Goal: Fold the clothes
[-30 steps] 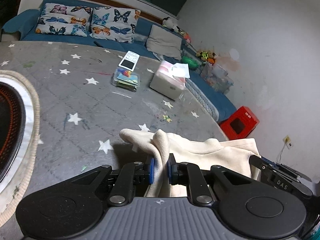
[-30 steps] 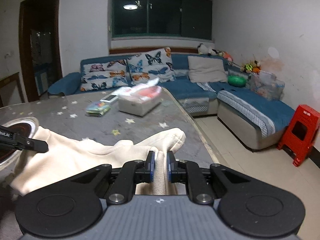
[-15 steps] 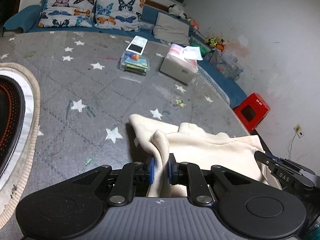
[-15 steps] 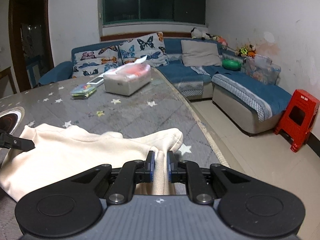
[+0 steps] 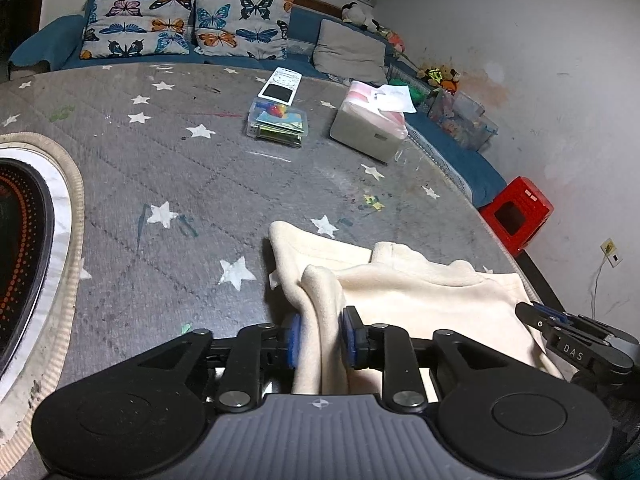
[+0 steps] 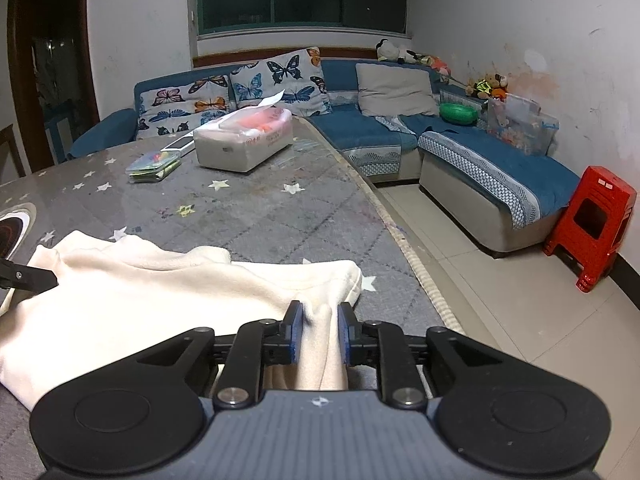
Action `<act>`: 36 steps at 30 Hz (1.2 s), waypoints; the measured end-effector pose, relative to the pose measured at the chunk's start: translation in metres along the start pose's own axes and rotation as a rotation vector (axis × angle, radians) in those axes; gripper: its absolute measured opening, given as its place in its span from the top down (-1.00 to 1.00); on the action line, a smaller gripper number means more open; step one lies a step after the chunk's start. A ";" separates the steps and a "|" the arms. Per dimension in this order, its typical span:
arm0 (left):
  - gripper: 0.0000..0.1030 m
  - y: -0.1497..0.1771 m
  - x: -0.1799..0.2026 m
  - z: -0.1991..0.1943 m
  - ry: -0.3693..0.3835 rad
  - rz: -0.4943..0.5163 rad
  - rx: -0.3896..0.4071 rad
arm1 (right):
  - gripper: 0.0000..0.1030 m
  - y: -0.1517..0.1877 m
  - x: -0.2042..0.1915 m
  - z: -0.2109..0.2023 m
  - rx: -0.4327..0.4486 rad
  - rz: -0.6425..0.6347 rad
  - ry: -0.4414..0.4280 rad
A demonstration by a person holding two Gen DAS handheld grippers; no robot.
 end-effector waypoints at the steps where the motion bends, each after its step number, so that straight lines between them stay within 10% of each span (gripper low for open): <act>1: 0.45 0.000 0.000 0.000 -0.003 0.002 0.000 | 0.66 0.000 0.000 0.000 -0.001 0.001 0.001; 36: 0.33 -0.016 0.011 0.000 -0.057 0.097 0.040 | 0.59 -0.018 -0.002 -0.008 0.046 0.006 -0.031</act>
Point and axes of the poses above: each gripper's, at about its wrist camera, not at the fingertips, and z roughly the way its jaws point, x to its right, y to its underside, the point moved 2 cm from there along z, roughly the way its jaws point, and after that the axes turned 9 degrees about -z, right-handed, at the moved point
